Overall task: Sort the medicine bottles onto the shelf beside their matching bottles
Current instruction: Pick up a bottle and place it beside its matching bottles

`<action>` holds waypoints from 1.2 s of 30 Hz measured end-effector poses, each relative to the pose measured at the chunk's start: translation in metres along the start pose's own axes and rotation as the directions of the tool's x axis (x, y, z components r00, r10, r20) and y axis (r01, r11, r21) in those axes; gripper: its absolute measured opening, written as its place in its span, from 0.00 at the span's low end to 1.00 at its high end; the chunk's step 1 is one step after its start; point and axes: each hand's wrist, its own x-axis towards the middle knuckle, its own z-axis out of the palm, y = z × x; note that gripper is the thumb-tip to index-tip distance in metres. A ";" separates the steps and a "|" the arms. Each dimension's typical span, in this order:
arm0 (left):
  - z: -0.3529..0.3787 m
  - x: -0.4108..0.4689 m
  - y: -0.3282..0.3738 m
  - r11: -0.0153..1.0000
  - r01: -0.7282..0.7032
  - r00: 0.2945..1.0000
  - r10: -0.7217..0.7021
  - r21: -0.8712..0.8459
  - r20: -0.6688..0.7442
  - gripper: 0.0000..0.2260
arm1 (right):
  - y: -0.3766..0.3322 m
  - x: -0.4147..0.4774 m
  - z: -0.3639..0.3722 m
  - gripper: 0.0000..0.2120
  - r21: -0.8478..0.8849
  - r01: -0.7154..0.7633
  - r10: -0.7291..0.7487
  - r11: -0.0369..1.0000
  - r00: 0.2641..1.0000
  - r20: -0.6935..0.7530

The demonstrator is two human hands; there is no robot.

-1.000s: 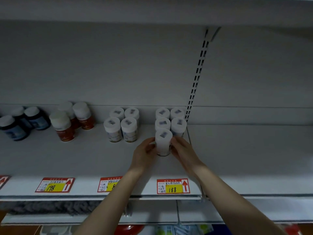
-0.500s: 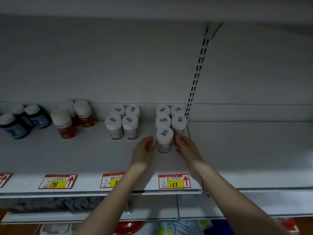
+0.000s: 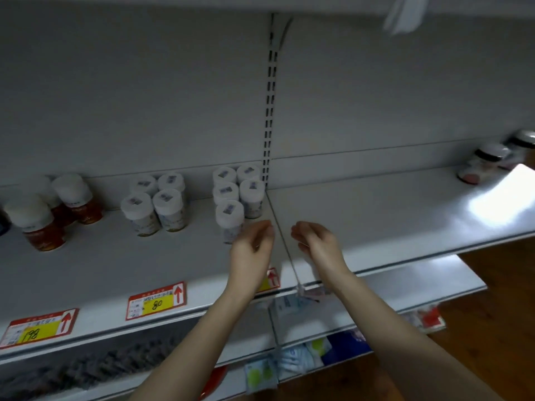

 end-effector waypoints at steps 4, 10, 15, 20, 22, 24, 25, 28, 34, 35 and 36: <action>0.047 -0.005 0.023 0.999 -0.047 0.995 0.047 -0.009 0.084 0.09 | -0.019 -0.005 -0.055 0.08 0.047 0.052 -0.049 0.998 0.997 -0.067; 0.154 -0.022 0.066 0.995 -0.047 0.975 0.065 -0.090 0.210 0.13 | -0.037 -0.010 -0.171 0.07 0.074 0.112 -0.102 0.991 0.986 -0.129; 0.260 -0.045 0.102 0.992 -0.063 0.943 0.096 -0.112 0.318 0.13 | -0.047 -0.013 -0.288 0.06 0.072 0.152 -0.131 0.986 0.963 -0.236; 0.338 -0.057 0.124 0.992 -0.071 0.911 0.105 -0.100 0.398 0.12 | -0.043 -0.014 -0.377 0.09 0.039 0.144 -0.124 0.989 0.938 -0.324; 0.363 -0.055 0.130 0.994 -0.066 0.906 0.094 -0.082 0.413 0.12 | -0.041 -0.009 -0.402 0.10 0.033 0.140 -0.120 0.990 0.927 -0.355; 0.392 -0.050 0.134 0.996 -0.056 0.896 0.077 -0.062 0.437 0.12 | -0.037 0.001 -0.428 0.08 0.051 0.136 -0.106 0.989 0.915 -0.389; 0.394 -0.047 0.135 0.997 -0.051 0.897 0.072 -0.059 0.436 0.13 | -0.037 0.004 -0.430 0.07 0.049 0.133 -0.103 0.990 0.914 -0.393; 0.422 -0.032 0.135 0.998 -0.020 0.891 0.041 -0.051 0.453 0.14 | -0.034 0.025 -0.450 0.06 0.065 0.118 -0.083 0.991 0.913 -0.400; 0.480 0.018 0.124 1.000 0.021 0.900 -0.010 -0.020 0.437 0.15 | -0.034 0.088 -0.493 0.09 0.041 0.082 -0.059 0.996 0.912 -0.405; 0.489 0.028 0.122 0.999 0.034 0.904 -0.029 -0.005 0.426 0.14 | -0.035 0.100 -0.499 0.09 0.026 0.068 -0.053 0.997 0.915 -0.399; 0.499 0.038 0.119 0.999 0.053 0.907 -0.052 0.010 0.417 0.14 | -0.035 0.111 -0.506 0.10 0.011 0.056 -0.047 0.998 0.918 -0.393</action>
